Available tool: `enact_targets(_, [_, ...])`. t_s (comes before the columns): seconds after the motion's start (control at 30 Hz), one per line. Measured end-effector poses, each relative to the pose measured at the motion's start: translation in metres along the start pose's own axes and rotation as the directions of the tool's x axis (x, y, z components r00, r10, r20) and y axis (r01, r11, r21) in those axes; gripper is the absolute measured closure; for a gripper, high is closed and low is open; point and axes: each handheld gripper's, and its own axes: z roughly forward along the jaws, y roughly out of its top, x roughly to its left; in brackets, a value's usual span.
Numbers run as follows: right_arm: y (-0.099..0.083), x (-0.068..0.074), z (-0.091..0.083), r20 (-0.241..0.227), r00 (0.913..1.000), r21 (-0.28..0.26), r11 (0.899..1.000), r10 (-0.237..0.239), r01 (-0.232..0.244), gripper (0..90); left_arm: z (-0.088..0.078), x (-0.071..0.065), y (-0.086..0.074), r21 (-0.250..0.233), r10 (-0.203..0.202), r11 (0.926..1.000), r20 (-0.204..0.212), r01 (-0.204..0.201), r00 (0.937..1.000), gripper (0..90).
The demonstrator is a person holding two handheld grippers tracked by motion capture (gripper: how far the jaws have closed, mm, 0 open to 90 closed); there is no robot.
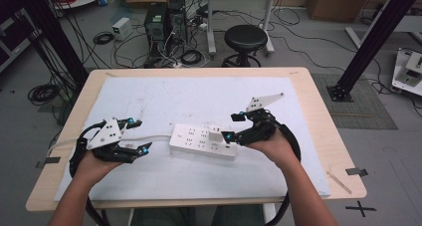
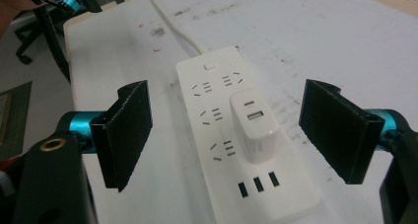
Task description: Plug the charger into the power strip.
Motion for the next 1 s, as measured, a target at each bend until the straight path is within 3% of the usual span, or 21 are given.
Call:
enact_targets(0.2, [-0.021,0.001,-0.018,0.014,0.9998,-0.076,0.997,0.011,-0.01,20.5,0.0,0.004,-0.003,-0.003,-0.023,0.9997,-0.005,0.023,0.9997,25.4])
enact_targets(0.4, [-0.036,0.001,-0.019,0.019,0.9995,-0.093,0.995,0.026,-0.024,20.5,-0.001,0.004,-0.007,-0.002,-0.046,0.9989,-0.003,0.046,0.9989,24.9])
enact_targets(1.0, [-0.032,-0.005,-0.017,0.027,0.9993,-0.091,0.996,0.025,-0.023,20.5,0.001,0.006,-0.009,0.012,-0.05,0.9987,-0.006,0.05,0.9987,24.9])
